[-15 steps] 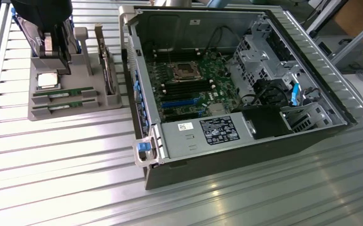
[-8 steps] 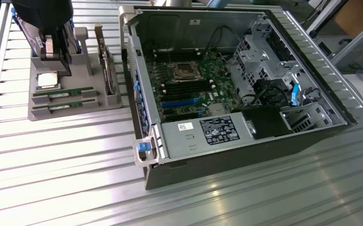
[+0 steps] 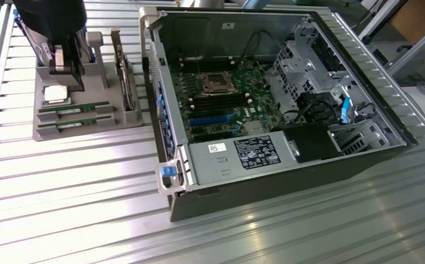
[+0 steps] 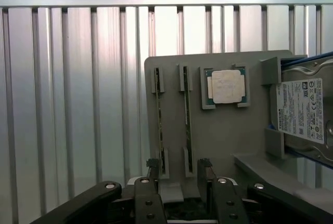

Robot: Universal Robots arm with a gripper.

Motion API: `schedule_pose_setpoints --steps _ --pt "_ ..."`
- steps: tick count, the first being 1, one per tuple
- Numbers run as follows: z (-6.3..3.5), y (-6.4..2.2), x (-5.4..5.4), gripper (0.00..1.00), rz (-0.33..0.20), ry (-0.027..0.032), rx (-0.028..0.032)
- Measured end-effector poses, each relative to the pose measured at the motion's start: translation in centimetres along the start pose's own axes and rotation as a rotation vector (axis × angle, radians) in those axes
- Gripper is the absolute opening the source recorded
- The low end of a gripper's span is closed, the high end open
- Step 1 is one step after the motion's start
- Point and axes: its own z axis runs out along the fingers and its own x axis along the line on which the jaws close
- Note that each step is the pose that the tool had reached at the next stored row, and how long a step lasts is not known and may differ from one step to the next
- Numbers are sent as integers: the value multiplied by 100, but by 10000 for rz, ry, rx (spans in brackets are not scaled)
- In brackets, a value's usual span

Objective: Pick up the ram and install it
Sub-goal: 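Pick up the ram and move it above insertion slot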

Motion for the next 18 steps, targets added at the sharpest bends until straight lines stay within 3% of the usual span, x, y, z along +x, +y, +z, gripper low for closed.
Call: schedule_pose_setpoints --steps 18 --pt "136 -6 6 42 0 0 -1"
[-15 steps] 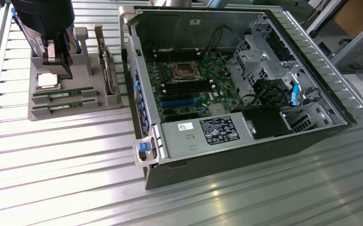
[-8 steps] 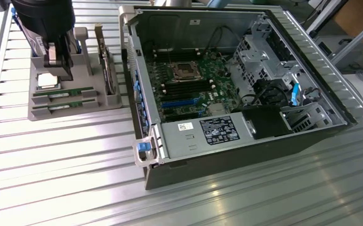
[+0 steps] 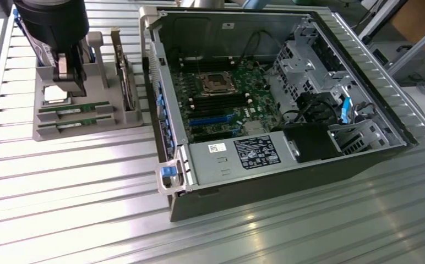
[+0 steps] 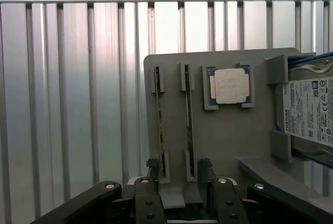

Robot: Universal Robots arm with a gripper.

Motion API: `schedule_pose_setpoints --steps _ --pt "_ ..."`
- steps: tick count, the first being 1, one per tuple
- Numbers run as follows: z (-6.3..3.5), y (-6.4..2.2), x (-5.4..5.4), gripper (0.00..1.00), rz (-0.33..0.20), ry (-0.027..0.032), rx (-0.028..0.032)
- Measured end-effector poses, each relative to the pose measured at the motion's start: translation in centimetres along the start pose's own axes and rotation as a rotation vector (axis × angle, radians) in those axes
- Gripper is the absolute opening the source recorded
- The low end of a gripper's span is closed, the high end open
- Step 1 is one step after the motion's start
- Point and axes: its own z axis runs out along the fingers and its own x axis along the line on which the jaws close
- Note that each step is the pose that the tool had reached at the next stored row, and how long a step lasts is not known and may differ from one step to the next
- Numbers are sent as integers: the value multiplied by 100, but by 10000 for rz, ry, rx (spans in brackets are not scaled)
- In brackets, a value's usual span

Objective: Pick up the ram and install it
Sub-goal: 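Pick up the ram and move it above insertion slot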

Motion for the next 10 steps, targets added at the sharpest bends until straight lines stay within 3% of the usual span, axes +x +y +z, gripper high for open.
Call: schedule_pose_setpoints --steps 10 --pt "95 -4 5 42 0 0 0"
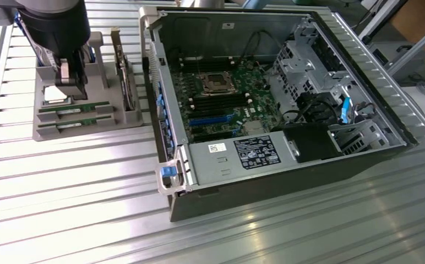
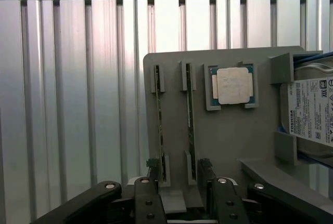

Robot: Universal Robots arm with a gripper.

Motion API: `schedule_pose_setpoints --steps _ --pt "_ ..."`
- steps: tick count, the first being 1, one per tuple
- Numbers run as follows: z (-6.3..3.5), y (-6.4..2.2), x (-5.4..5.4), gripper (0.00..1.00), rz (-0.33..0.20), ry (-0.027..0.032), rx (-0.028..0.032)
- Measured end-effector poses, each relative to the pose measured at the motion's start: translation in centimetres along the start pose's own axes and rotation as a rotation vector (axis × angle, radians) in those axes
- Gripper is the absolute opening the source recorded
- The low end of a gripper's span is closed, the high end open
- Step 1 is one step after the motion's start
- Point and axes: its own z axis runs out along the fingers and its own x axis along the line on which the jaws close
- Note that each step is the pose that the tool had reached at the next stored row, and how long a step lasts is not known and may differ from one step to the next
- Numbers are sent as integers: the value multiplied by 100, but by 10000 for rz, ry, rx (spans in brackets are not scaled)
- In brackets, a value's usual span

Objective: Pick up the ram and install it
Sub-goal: 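Pick up the ram and move it above insertion slot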

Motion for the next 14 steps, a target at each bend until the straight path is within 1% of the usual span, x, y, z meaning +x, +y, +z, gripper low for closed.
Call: schedule_pose_setpoints --steps 14 --pt "69 -3 5 42 0 -1 0"
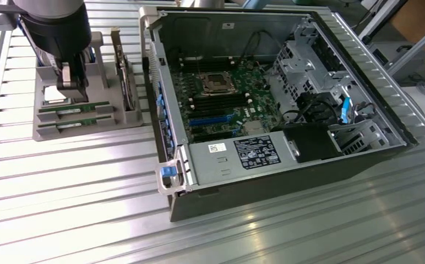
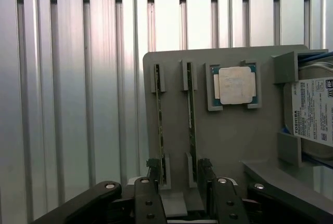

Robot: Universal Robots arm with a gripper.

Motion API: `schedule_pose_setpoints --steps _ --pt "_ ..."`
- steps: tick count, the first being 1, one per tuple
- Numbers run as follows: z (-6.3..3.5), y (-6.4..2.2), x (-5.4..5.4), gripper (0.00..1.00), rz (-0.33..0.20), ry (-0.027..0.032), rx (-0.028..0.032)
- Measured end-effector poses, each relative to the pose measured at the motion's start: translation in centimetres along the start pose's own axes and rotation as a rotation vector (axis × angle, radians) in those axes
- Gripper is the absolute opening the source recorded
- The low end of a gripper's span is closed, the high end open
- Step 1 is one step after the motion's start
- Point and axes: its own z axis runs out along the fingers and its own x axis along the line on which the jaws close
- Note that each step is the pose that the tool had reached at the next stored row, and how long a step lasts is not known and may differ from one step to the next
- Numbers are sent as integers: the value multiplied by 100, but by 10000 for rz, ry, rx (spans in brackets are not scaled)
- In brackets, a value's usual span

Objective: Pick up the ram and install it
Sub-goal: 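Pick up the ram and move it above insertion slot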

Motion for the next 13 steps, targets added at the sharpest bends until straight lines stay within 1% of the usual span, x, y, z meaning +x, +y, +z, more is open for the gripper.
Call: schedule_pose_setpoints --steps 13 --pt "83 -4 5 42 0 0 0"
